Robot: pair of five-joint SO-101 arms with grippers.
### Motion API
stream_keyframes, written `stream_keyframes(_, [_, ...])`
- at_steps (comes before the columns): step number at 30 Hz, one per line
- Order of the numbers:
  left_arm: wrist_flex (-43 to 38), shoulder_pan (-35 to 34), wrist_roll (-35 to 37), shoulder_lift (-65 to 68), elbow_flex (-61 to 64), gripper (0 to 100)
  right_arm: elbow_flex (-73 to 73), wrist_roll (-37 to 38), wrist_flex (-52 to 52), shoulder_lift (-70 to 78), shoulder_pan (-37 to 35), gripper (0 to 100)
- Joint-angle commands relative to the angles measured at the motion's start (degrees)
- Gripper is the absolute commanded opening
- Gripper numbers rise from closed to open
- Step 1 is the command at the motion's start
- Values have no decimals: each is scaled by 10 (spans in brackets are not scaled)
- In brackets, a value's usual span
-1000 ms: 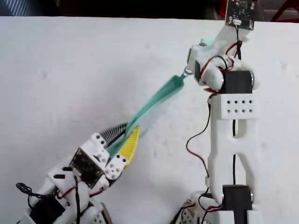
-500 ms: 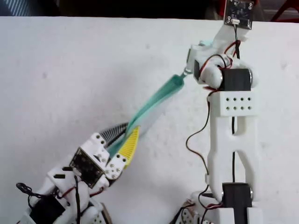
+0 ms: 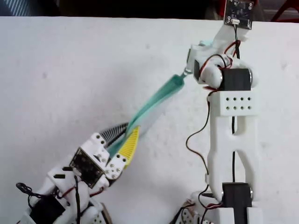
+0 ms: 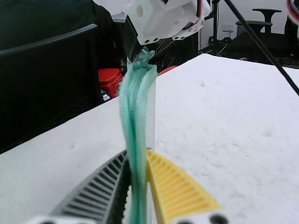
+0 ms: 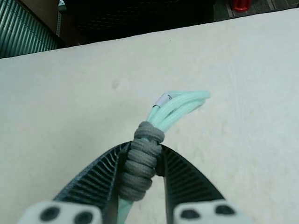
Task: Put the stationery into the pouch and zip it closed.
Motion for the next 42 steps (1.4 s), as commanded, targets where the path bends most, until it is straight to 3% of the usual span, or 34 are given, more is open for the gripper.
stream_keyframes(1, [25, -9, -4, 6, -16, 20, -7, 7, -41, 7, 64, 18])
stream_keyframes(14, [25, -9, -4, 6, -15, 20, -6, 8, -47, 7, 77, 22])
stream_keyframes(16, [24, -9, -4, 6, -15, 20, -6, 8, -43, 7, 67, 73])
stream_keyframes(21, [24, -9, -4, 6, -14, 20, -8, 8, 35, 2, 58, 373])
stream_keyframes(26, [25, -9, -4, 6, -14, 20, -9, 8, 76, -18, 66, 369])
stream_keyframes(32, [25, -9, -4, 6, -14, 20, -9, 5, 113, -142, 70, 369])
stream_keyframes(39, [25, -9, -4, 6, -14, 20, -9, 9, 181, -245, -69, 368])
stream_keyframes(40, [25, -9, -4, 6, -14, 20, -9, 23, 186, -247, -93, 368])
stream_keyframes(42, [25, -9, -4, 6, -13, 20, -9, 120, 199, -249, -129, 368])
